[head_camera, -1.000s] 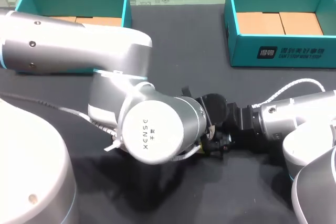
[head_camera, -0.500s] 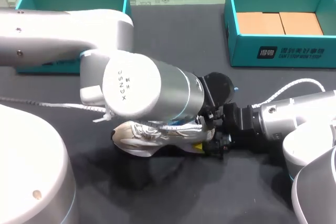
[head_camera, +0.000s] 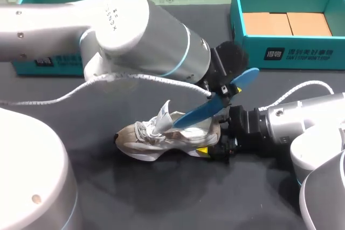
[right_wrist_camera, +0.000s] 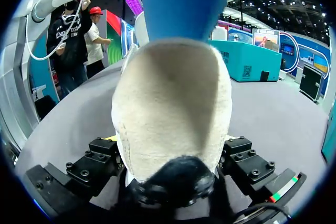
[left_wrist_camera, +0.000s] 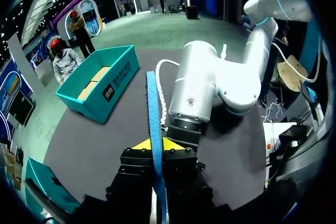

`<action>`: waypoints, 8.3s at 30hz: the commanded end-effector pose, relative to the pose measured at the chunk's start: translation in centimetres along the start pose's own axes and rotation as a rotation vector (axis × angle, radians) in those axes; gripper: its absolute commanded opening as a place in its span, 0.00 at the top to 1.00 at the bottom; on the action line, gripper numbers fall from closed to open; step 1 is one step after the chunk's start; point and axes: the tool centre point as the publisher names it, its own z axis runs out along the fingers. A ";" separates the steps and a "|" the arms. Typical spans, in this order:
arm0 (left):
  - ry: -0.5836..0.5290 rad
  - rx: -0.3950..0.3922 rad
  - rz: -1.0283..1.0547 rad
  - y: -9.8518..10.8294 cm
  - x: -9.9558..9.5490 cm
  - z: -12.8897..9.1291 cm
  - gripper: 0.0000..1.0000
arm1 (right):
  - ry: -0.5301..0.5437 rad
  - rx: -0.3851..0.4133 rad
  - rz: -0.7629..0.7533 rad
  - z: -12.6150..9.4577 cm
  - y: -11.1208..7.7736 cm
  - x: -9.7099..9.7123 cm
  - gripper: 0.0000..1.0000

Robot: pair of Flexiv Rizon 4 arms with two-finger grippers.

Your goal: Take the shoe out of the shoebox, open the shoe tongue, remove and reinsert the insole, then place the shoe into the shoebox

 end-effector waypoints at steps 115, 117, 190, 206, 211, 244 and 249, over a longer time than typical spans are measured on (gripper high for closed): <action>0.509 0.529 -0.253 -7.7 1.2 -32.1 1.00 | -0.001 0.005 0.001 0.1 0.0 0.0 1.00; 0.517 0.523 -0.262 -7.2 1.4 -32.2 1.00 | -0.001 0.005 0.001 0.1 0.0 0.0 1.00; 0.469 0.677 -0.288 -4.3 4.2 -34.0 1.00 | -0.033 0.560 0.031 -5.1 0.5 0.7 0.00; 0.469 0.677 -0.288 -4.3 4.2 -34.0 1.00 | -0.049 0.921 0.143 -5.6 2.0 0.9 0.00; 0.469 0.677 -0.288 -4.3 4.2 -34.0 1.00 | -0.036 0.947 0.156 -5.4 2.0 0.7 0.00; 0.469 0.677 -0.288 -4.3 4.2 -34.0 1.00 | -0.039 1.460 0.206 -5.1 4.6 1.5 0.00; 0.469 0.677 -0.288 -4.3 4.2 -34.0 1.00 | -0.035 1.450 0.213 -5.1 4.6 1.4 0.00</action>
